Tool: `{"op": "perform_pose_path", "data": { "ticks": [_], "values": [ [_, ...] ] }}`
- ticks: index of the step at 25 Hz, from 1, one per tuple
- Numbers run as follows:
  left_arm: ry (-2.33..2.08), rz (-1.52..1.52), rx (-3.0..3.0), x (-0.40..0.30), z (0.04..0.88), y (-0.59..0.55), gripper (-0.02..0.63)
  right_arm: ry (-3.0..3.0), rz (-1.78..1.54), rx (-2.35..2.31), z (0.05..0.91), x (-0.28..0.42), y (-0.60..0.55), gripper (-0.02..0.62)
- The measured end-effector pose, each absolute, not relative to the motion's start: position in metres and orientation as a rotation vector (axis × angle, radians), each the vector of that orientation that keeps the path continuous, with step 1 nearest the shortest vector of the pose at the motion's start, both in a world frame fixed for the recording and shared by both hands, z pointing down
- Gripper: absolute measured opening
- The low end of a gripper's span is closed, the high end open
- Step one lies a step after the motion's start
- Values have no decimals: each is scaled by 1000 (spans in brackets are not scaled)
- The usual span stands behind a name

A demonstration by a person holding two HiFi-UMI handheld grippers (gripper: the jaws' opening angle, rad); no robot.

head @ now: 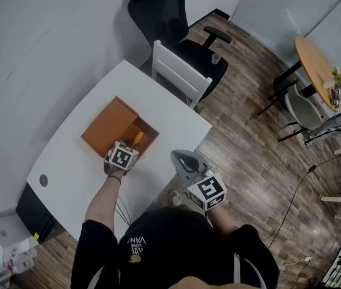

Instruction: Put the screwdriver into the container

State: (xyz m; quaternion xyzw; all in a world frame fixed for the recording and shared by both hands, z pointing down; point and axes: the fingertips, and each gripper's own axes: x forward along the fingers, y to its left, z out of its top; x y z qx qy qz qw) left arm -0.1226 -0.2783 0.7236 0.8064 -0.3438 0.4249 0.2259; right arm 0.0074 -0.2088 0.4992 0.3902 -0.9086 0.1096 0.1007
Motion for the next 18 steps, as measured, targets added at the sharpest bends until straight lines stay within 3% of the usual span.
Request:
{"op": "perform_pose_path", "data": {
  "ticks": [18],
  "values": [
    [-971,1113,2260,-121,712,-266,97,-2714,291,1092,494,-5,-200,12]
  ]
}}
